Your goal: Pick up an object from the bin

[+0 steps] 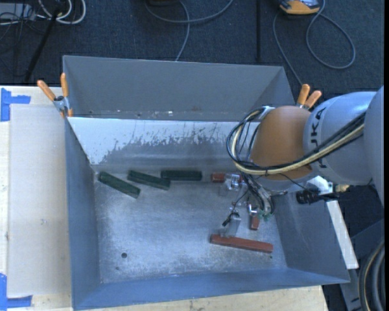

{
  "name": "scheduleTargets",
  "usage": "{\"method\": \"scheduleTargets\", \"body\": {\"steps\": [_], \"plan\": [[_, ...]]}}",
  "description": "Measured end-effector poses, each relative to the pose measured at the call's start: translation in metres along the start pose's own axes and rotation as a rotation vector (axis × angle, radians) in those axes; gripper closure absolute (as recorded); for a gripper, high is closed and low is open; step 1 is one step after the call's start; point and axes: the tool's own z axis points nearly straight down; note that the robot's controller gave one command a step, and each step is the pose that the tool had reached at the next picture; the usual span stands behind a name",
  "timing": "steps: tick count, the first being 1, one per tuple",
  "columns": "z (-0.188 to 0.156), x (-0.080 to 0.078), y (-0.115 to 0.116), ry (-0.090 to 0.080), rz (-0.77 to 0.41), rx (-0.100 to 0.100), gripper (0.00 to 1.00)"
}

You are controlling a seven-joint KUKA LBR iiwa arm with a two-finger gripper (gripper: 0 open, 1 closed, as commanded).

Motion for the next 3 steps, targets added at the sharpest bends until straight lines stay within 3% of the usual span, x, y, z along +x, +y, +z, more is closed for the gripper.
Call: {"method": "scheduleTargets", "body": {"steps": [1, 2, 3], "plan": [[-0.058, 0.096, 0.009, 0.002, 0.125, -0.003, 0.00], [0.001, 0.048, -0.005, -0.002, 0.179, -0.002, 0.00], [-0.002, 0.048, -0.005, -0.002, 0.182, -0.004, 1.00]]}}
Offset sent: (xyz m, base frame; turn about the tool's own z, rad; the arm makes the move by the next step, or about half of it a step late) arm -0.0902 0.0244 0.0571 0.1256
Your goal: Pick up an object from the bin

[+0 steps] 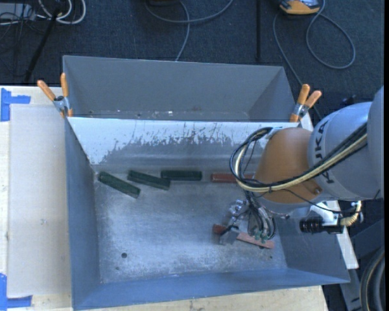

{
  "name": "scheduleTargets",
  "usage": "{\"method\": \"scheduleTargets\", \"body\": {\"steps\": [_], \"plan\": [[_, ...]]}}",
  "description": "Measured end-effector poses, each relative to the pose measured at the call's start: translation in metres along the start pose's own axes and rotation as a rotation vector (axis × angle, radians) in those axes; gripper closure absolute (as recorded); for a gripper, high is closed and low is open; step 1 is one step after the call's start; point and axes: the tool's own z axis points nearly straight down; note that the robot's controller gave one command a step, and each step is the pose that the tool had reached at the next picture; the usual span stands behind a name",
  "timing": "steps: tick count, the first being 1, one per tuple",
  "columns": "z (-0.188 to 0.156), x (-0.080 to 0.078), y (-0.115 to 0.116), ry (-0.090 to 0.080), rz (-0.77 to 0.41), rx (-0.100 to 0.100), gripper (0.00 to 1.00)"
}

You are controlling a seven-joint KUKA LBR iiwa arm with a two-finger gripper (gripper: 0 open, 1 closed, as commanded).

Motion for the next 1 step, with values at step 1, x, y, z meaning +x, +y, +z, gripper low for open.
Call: {"method": "scheduleTargets", "body": {"steps": [1], "plan": [[-0.0604, -0.0089, 0.0026, -0.006, -0.023, -0.002, 1.00]]}}
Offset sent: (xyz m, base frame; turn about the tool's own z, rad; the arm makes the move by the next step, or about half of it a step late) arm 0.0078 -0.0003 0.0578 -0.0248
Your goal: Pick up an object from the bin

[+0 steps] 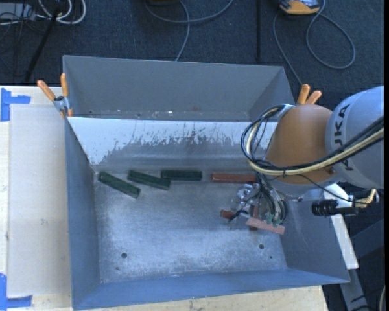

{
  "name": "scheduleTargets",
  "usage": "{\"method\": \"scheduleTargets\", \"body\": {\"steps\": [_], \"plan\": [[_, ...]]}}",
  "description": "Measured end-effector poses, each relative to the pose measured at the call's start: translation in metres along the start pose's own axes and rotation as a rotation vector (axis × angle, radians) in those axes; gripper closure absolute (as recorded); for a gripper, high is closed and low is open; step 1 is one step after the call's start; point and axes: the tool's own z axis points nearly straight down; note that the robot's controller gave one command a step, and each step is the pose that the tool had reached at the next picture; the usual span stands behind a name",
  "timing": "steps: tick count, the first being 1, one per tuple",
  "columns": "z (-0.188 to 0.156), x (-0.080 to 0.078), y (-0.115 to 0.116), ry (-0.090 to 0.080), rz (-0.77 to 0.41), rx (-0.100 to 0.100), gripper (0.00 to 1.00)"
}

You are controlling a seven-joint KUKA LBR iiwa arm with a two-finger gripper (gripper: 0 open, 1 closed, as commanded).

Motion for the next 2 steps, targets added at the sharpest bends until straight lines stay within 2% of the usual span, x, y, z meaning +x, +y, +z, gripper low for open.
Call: {"method": "scheduleTargets", "body": {"steps": [1, 2], "plan": [[-0.106, 0.002, -0.001, -0.003, -0.014, -0.001, 1.00], [-0.100, 0.054, -0.013, 0.007, -0.316, 0.001, 1.00]]}}
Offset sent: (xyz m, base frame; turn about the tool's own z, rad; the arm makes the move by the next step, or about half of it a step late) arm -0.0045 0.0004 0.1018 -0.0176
